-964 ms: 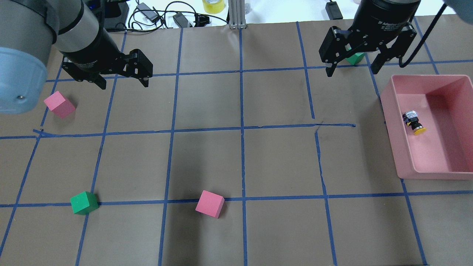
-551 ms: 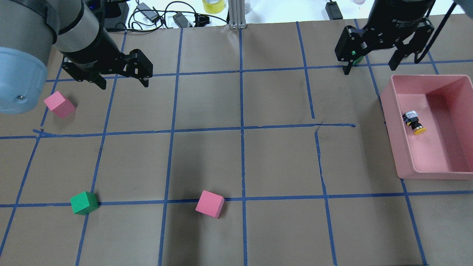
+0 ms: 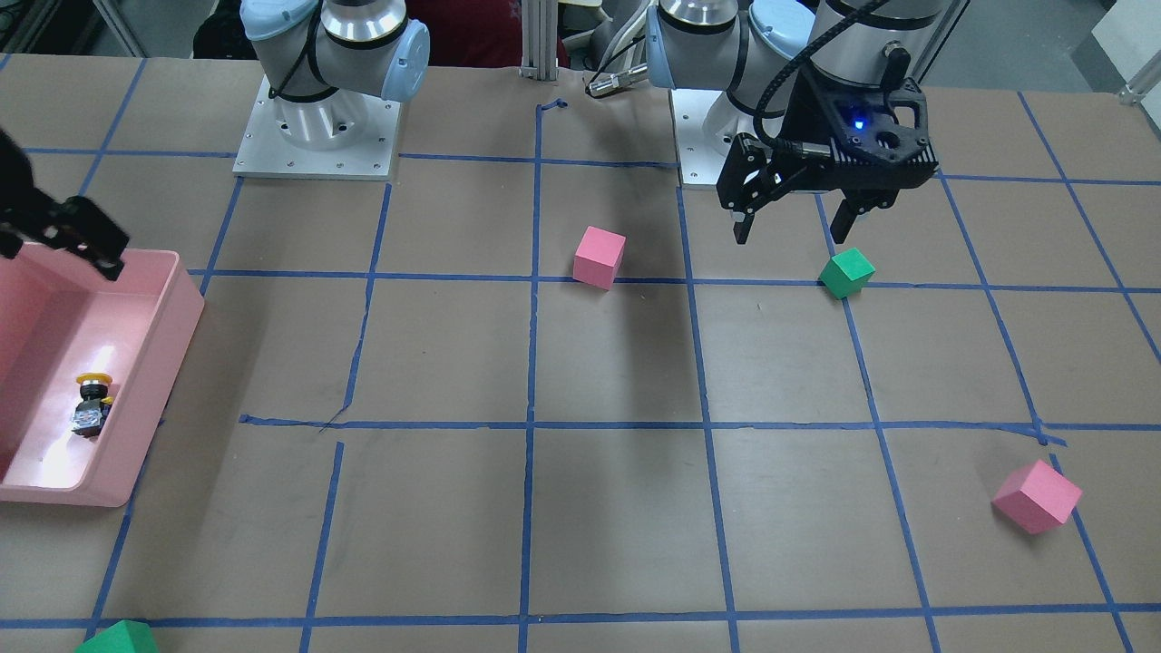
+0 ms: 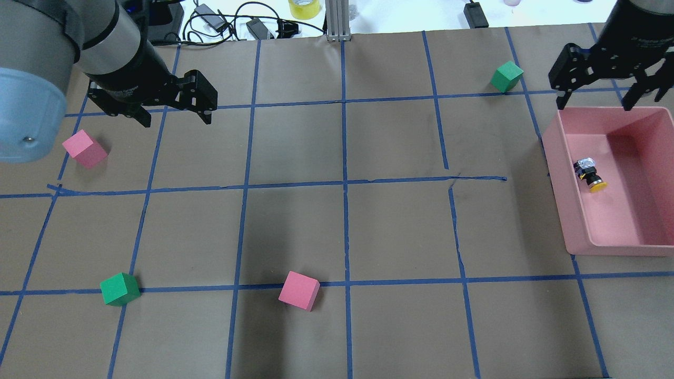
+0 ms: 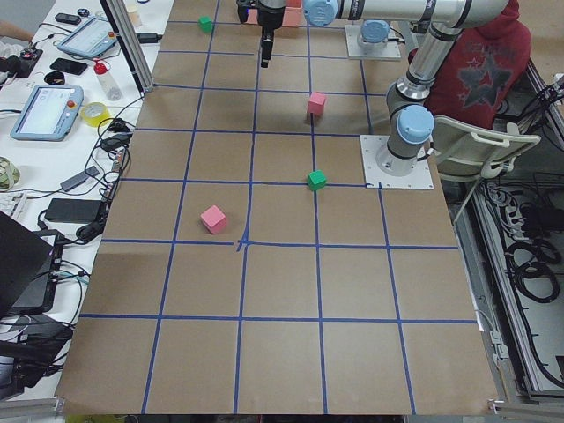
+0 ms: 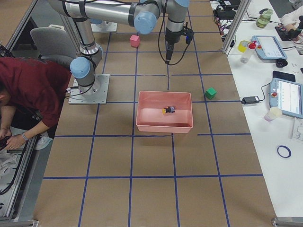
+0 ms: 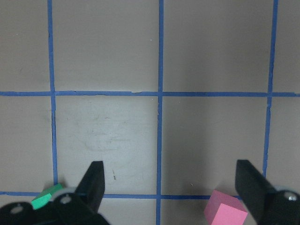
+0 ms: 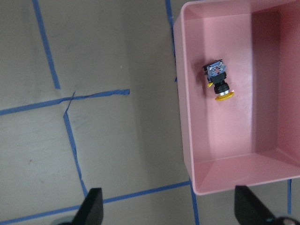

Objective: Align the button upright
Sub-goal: 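Lower the right gripper into the tray and close on the button switch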

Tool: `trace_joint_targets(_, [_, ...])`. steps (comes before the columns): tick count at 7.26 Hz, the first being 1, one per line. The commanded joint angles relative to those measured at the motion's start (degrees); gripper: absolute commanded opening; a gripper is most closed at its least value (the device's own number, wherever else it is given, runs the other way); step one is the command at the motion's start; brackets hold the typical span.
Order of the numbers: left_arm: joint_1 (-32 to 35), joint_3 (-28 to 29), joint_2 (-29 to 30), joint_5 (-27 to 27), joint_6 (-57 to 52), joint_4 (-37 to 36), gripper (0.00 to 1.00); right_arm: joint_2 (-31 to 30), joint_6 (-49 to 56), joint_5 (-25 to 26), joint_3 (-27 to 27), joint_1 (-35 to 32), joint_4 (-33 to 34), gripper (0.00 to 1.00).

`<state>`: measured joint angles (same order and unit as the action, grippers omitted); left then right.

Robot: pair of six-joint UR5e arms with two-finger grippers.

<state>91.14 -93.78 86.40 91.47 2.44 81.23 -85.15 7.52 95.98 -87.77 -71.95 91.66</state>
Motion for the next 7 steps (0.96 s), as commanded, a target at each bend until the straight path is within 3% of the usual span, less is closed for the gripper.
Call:
trace_joint_targets(1, [0.00,0.00,0.00,-0.06,0.02,0.16,1.00,4.27,8.70,0.17,-3.01,5.04,11.31,1.00])
trace_joint_targets(4, [0.00,0.00,0.00,-0.06,-0.06,0.16,1.00,9.64,10.94,-0.01,-4.51,10.41,15.46,1.00])
trace_joint_targets(7, [0.00,-0.09,0.00,0.03,-0.06,0.16,1.00,14.12,10.15,4.47,-8.46,10.42,23.10,1.00])
